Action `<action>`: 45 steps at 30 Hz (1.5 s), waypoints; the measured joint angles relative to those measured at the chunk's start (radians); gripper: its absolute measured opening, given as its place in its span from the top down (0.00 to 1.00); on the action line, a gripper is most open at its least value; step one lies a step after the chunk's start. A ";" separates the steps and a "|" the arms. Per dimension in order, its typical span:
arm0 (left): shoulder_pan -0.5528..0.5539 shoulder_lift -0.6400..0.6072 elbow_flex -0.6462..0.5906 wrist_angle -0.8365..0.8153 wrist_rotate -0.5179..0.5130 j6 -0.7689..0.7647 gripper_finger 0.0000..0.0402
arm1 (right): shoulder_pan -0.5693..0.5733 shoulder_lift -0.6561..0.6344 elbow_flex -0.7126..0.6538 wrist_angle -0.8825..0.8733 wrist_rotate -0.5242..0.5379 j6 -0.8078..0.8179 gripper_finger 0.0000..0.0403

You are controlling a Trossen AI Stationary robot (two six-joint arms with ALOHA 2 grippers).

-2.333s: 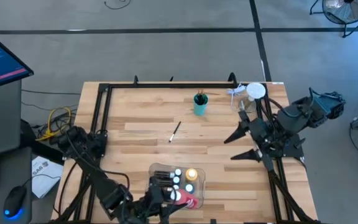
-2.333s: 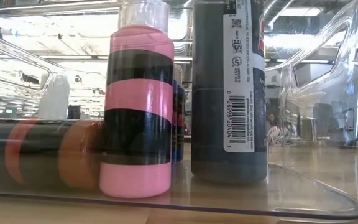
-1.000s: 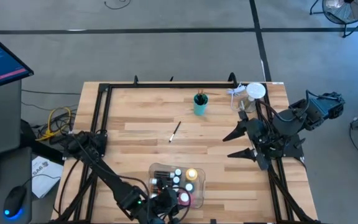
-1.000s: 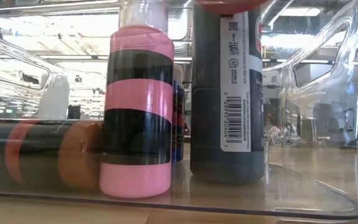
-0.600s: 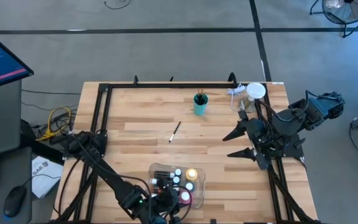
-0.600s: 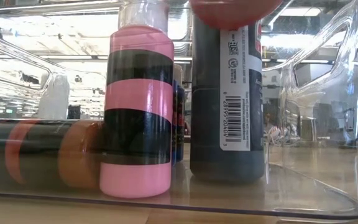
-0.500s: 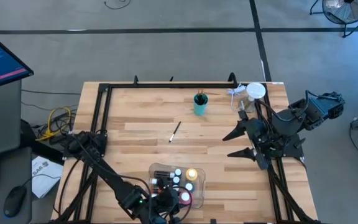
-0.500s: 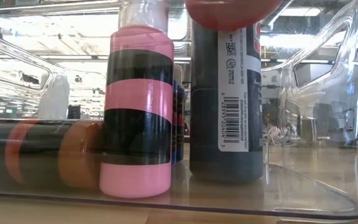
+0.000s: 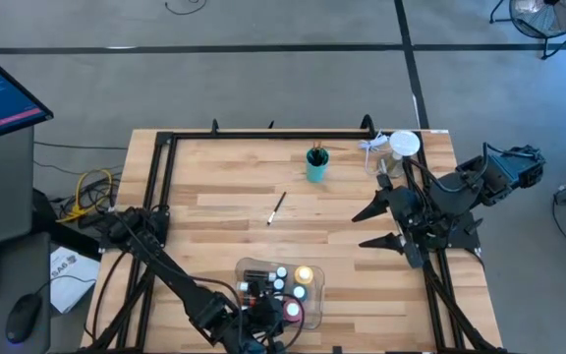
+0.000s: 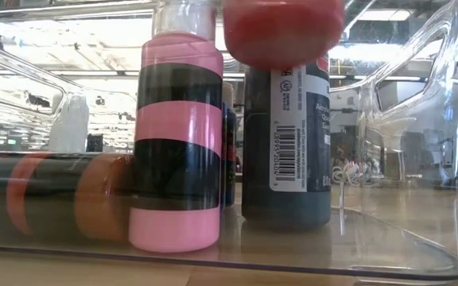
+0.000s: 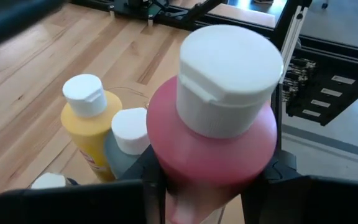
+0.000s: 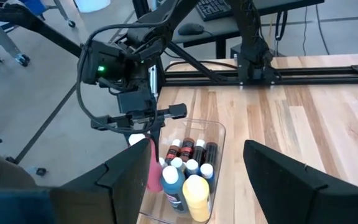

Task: Pick & Place Paint Supplies
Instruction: Put the red paint bottle into the transparent bin

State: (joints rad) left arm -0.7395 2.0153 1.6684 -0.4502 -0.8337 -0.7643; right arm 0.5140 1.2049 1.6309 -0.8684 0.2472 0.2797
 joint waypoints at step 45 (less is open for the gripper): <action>0.005 0.090 0.000 0.030 0.002 -0.077 0.79 | -0.029 0.013 0.000 -0.010 0.023 -0.044 0.38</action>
State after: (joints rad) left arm -0.7342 2.1048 1.6680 -0.4201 -0.8318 -0.8417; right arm 0.4847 1.2182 1.6306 -0.8787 0.2699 0.2361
